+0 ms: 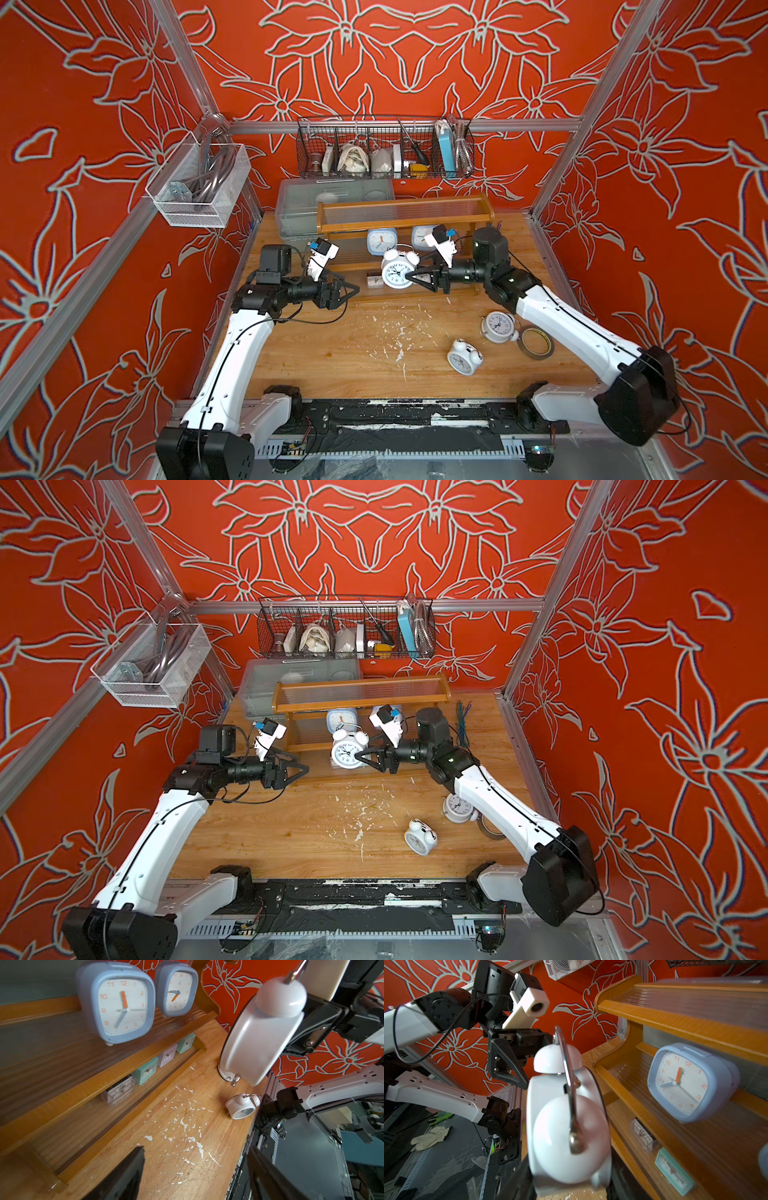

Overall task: Place the alarm clocks on the shelf by style
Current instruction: Pick up the alarm from the center of the board, then place the alarm on the shelf.

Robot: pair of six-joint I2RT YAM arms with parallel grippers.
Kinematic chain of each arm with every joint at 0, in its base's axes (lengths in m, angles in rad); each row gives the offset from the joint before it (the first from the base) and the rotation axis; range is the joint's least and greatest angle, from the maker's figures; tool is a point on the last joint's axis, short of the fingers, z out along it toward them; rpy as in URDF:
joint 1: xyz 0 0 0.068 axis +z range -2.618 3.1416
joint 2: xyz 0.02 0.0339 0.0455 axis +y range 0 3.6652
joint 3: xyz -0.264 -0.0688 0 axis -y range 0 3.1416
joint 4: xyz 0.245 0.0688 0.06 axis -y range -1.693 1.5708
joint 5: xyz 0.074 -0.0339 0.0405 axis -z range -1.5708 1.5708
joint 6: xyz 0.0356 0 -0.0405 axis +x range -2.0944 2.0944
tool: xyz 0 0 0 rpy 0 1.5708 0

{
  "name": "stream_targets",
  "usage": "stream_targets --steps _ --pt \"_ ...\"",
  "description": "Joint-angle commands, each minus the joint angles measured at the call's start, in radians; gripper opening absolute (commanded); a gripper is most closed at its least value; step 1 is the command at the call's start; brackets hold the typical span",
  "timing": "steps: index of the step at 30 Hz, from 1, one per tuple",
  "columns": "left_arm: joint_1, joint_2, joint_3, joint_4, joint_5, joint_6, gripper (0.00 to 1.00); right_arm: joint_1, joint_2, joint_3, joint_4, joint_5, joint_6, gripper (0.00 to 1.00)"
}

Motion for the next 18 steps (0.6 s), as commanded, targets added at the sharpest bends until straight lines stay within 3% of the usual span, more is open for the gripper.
stream_targets --steps 1,11,18 --pt "0.011 -0.021 -0.006 -0.022 -0.068 -0.005 0.78 -0.008 0.026 0.076 -0.02 -0.044 -0.048 0.3" --pt "0.02 -0.032 -0.042 -0.001 -0.141 -0.019 0.78 -0.01 0.183 0.425 -0.239 -0.066 -0.143 0.3" --pt "0.024 -0.036 -0.068 -0.004 -0.132 -0.003 0.78 -0.012 0.419 0.829 -0.447 -0.108 -0.197 0.3"
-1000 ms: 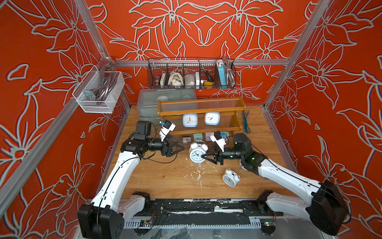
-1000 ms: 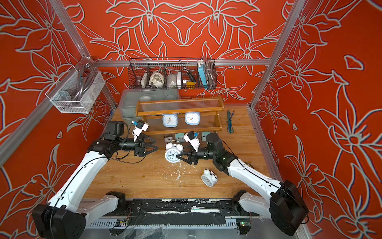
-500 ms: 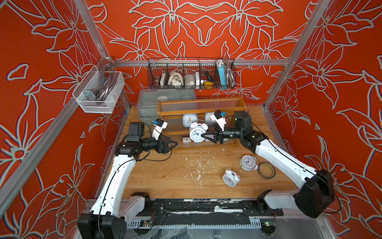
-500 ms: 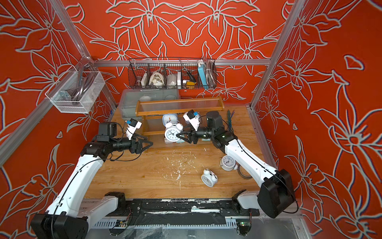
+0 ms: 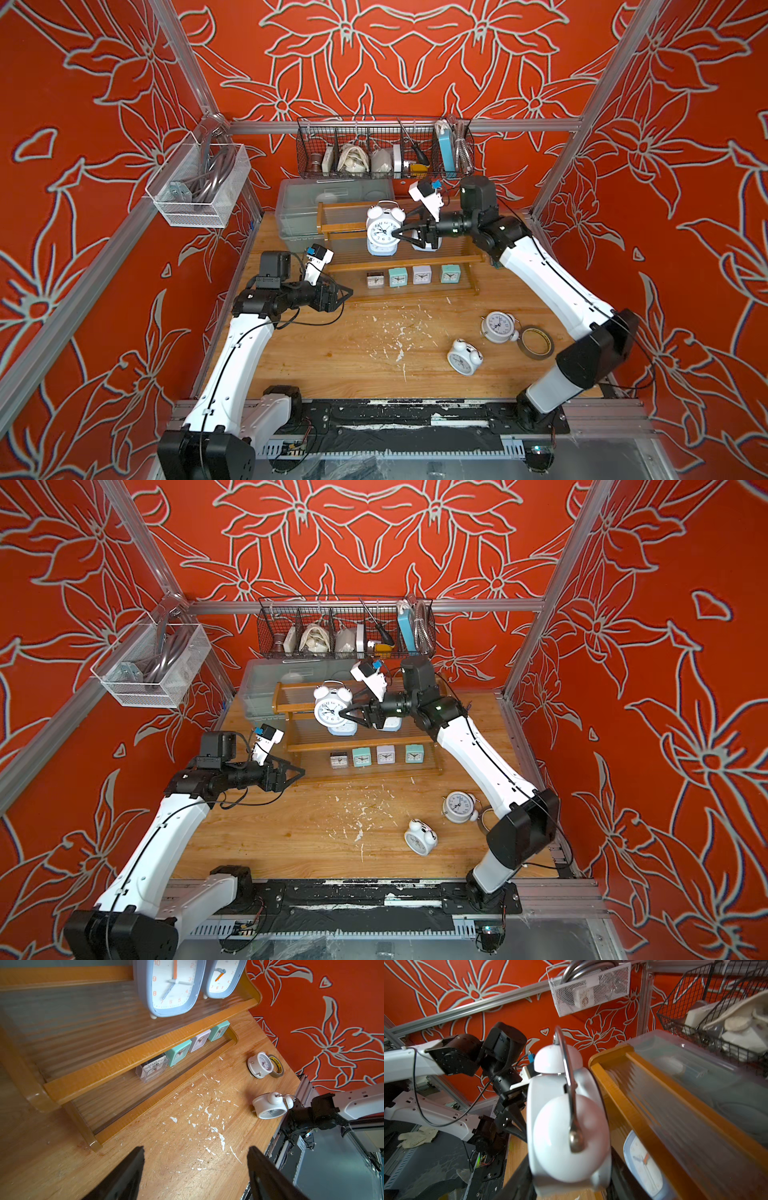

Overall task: Place the alarm clocks on the shelf by style
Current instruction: Place the alarm on the shelf.

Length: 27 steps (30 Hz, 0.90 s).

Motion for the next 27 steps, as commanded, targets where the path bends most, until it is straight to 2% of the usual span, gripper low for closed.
stream_targets --steps 1,10,13,27 --pt "0.006 -0.018 -0.008 0.001 0.017 0.015 0.78 -0.003 0.094 0.172 -0.12 -0.051 -0.044 0.3" --pt "0.007 -0.018 -0.038 -0.012 0.113 0.043 0.78 0.003 0.443 0.718 -0.314 -0.079 -0.027 0.3" --pt "0.007 -0.018 -0.038 -0.012 0.12 0.044 0.78 0.013 0.527 0.844 -0.331 -0.069 -0.013 0.29" --pt "0.007 -0.019 -0.037 -0.034 0.137 0.055 0.78 0.03 0.639 0.908 -0.199 -0.022 0.054 0.3"
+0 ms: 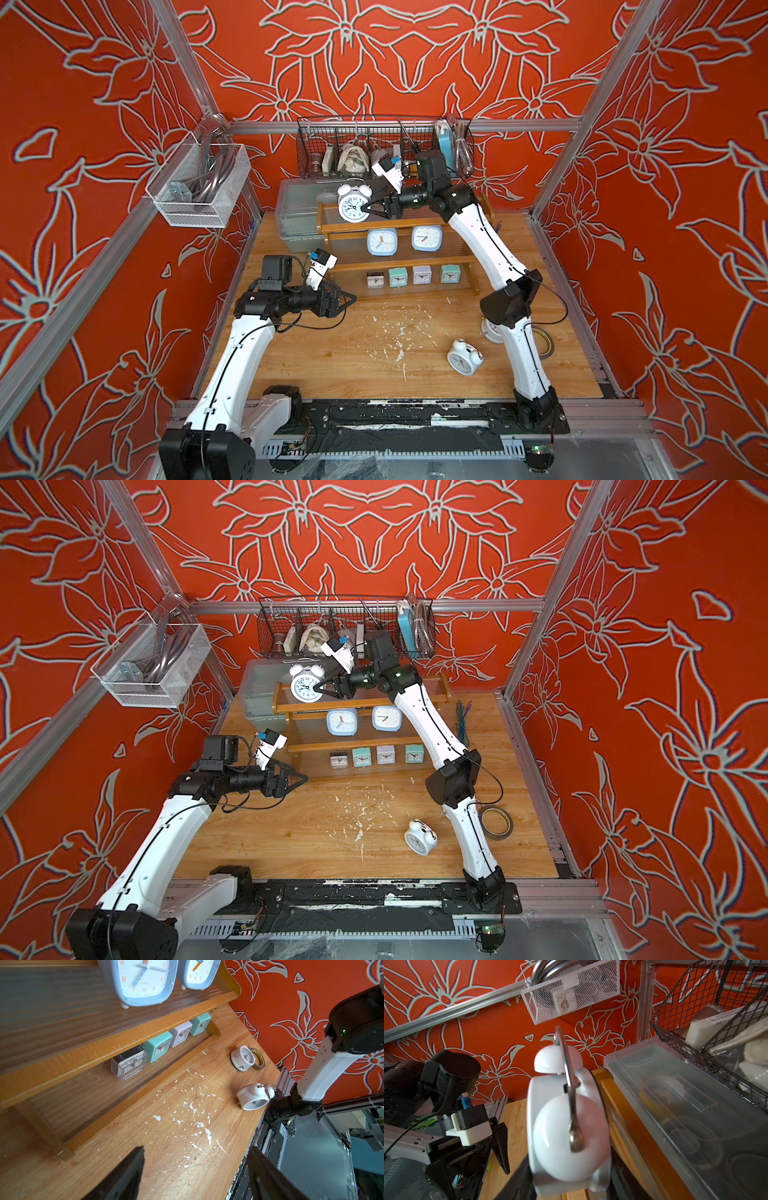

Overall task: Place the alarm clocks on the shelf by style
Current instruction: Place the alarm on the shelf.

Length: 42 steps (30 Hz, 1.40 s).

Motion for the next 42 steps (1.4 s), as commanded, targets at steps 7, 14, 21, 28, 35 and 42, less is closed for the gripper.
stream_targets --steps 7,14,21,28,35,42 --pt "0.007 -0.015 -0.006 -0.028 0.037 0.023 0.78 0.003 0.023 0.058 0.047 0.023 0.011 0.31" --pt "0.006 -0.015 -0.009 -0.03 0.04 0.029 0.78 0.001 0.024 0.055 0.026 0.051 -0.019 0.33" --pt "0.007 -0.014 -0.006 -0.034 0.039 0.03 0.78 -0.004 0.034 0.053 0.021 0.062 -0.033 0.34" --pt "0.006 -0.015 -0.007 -0.032 0.039 0.031 0.78 -0.011 0.036 0.049 0.013 0.072 -0.048 0.36" --pt "0.006 -0.015 -0.009 -0.032 0.035 0.03 0.78 -0.014 0.032 0.033 0.008 0.072 -0.058 0.38" --pt "0.008 -0.014 -0.008 -0.032 0.032 0.032 0.78 -0.015 0.026 0.024 0.002 0.08 -0.067 0.42"
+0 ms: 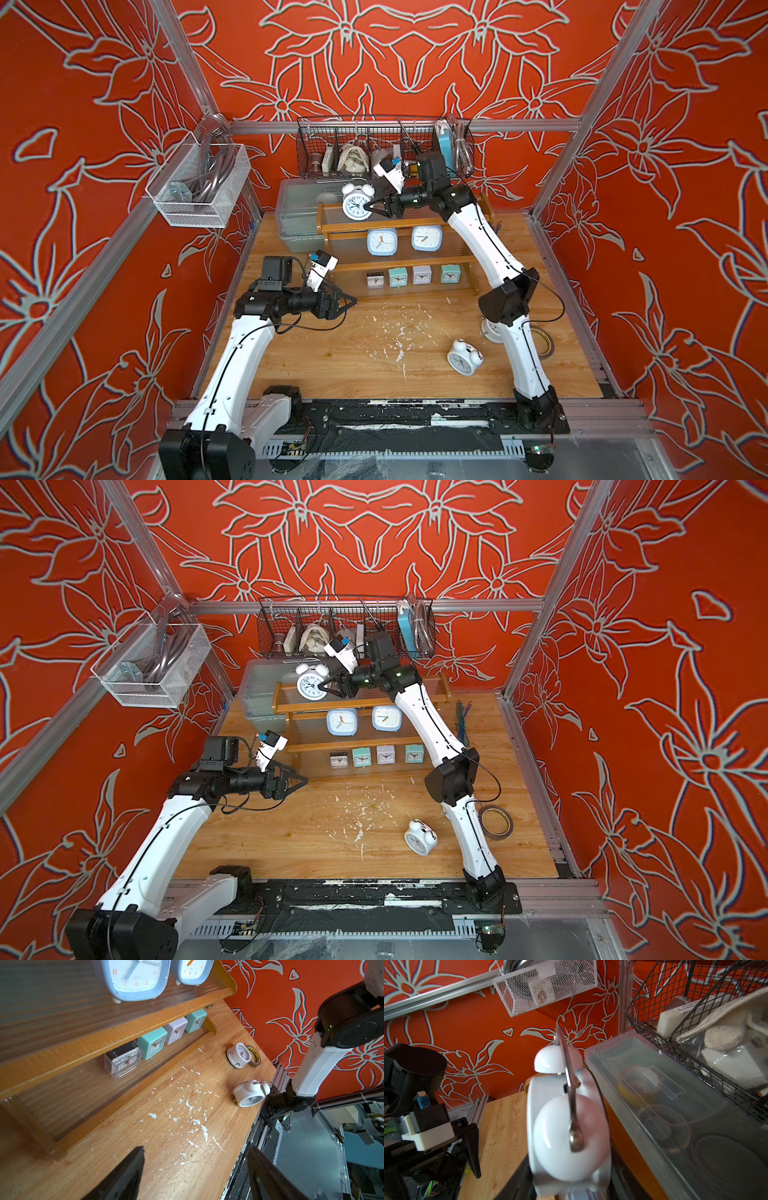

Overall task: Place the alarm clocks on the shelf by style
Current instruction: Place the alarm on the shelf.

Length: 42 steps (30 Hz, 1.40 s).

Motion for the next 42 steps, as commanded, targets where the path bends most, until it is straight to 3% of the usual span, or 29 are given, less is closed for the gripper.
stream_targets --steps 1,9,23,24,25,28,36,42 --pt "0.008 -0.013 -0.009 -0.009 0.014 0.016 0.78 0.0 0.001 0.009 0.025 0.005 -0.019 0.42" --pt "0.008 -0.013 -0.009 -0.009 0.014 0.018 0.78 0.0 -0.009 -0.004 0.024 0.016 -0.029 0.5" --pt "0.008 -0.014 -0.011 -0.009 0.013 0.019 0.78 -0.002 -0.034 -0.009 0.016 0.001 -0.037 0.79" --pt "0.008 -0.013 -0.011 -0.009 0.013 0.019 0.78 -0.001 -0.04 -0.011 0.013 0.0 -0.038 0.82" --pt "0.008 -0.013 -0.011 -0.009 0.013 0.019 0.78 -0.001 -0.049 -0.015 0.006 0.002 -0.042 0.99" --pt "0.009 -0.014 -0.011 -0.009 0.017 0.019 0.78 -0.001 -0.091 -0.044 -0.012 0.002 -0.053 1.0" --pt "0.009 -0.013 -0.025 0.001 0.042 0.021 0.79 -0.002 -0.323 -0.344 0.066 0.096 -0.026 1.0" --pt "0.006 -0.013 -0.03 0.006 0.064 0.019 0.8 -0.002 -0.551 -0.725 0.223 0.244 0.098 1.0"
